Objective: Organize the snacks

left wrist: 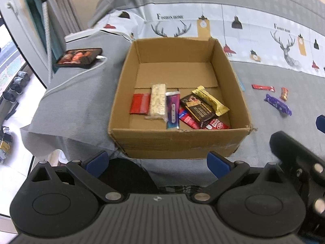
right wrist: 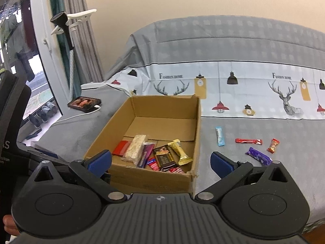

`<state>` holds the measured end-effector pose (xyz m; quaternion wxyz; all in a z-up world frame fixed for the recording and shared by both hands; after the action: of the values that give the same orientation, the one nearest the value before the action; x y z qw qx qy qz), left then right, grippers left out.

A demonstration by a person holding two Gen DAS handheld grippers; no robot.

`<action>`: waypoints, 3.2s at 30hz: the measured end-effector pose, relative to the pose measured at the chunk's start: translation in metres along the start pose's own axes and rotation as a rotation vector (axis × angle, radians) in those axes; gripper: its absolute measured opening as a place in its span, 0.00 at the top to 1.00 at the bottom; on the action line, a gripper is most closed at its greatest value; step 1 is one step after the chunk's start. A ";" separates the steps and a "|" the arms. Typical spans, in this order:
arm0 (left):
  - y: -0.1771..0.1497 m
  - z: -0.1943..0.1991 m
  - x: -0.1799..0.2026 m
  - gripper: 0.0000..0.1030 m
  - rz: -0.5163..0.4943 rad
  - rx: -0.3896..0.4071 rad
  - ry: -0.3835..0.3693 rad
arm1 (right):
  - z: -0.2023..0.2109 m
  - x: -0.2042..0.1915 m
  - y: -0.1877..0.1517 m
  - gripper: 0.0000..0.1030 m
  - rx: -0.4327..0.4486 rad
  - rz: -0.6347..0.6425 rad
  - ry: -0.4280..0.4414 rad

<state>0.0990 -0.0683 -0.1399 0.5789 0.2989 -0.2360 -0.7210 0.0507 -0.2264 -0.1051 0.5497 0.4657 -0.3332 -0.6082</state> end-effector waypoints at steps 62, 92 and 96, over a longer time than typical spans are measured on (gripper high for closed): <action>0.129 -0.305 0.367 0.94 -0.318 -0.258 -0.434 | -0.160 0.406 -0.122 0.86 -0.315 -0.313 -0.535; 0.035 0.003 0.030 0.94 0.101 0.028 -0.228 | 0.000 0.035 -0.019 0.86 -0.177 -0.090 -0.040; 0.031 0.025 0.004 0.94 0.129 0.073 -0.205 | 0.009 0.010 -0.007 0.86 -0.135 -0.051 -0.010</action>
<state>0.1025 -0.0790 -0.1019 0.5857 0.2289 -0.3388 -0.6999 0.0403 -0.2359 -0.1106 0.5625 0.4330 -0.2824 -0.6452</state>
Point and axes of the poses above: each gripper's, at about its wrist camera, not at the fingertips, and z roughly against the way its jaws point, x to its right, y to its top, the point moved 10 cm from there along -z, roughly the way its jaws point, and after that the axes turned 12 degrees about x, right-handed, at the moved point
